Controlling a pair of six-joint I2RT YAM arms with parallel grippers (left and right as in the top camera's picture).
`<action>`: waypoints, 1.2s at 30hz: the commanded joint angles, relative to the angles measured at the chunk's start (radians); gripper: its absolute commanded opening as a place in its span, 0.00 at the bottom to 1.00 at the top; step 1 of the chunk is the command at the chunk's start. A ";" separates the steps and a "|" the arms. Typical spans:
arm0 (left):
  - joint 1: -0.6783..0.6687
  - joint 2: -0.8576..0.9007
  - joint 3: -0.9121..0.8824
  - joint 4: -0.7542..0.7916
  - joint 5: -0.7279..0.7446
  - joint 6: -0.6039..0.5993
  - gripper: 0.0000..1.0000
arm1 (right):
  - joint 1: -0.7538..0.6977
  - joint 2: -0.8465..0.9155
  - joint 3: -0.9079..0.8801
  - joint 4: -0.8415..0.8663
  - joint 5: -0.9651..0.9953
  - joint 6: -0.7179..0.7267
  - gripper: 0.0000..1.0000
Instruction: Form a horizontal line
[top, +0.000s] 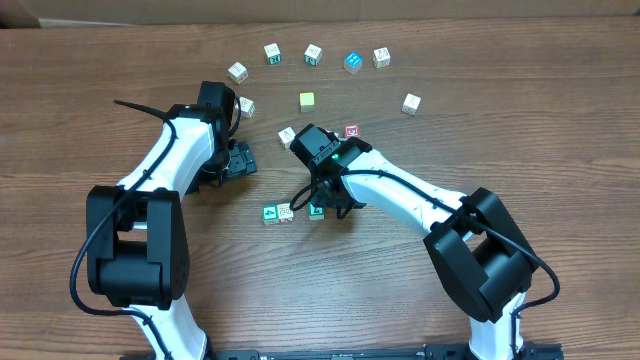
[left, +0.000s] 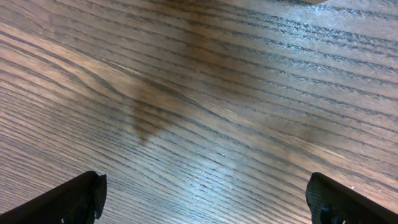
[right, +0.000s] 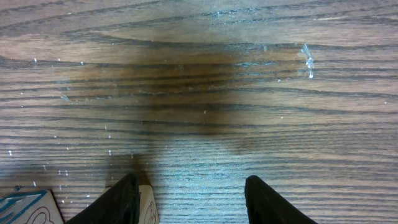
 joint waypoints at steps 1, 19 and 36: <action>-0.002 0.010 -0.003 0.001 -0.012 -0.003 1.00 | -0.009 -0.013 -0.009 0.006 0.030 0.004 0.52; -0.002 0.010 -0.003 0.001 -0.012 -0.003 1.00 | -0.009 -0.013 -0.009 -0.035 0.071 0.053 0.52; -0.002 0.010 -0.003 0.001 -0.012 -0.003 0.99 | -0.009 -0.013 -0.009 -0.037 0.037 0.052 0.52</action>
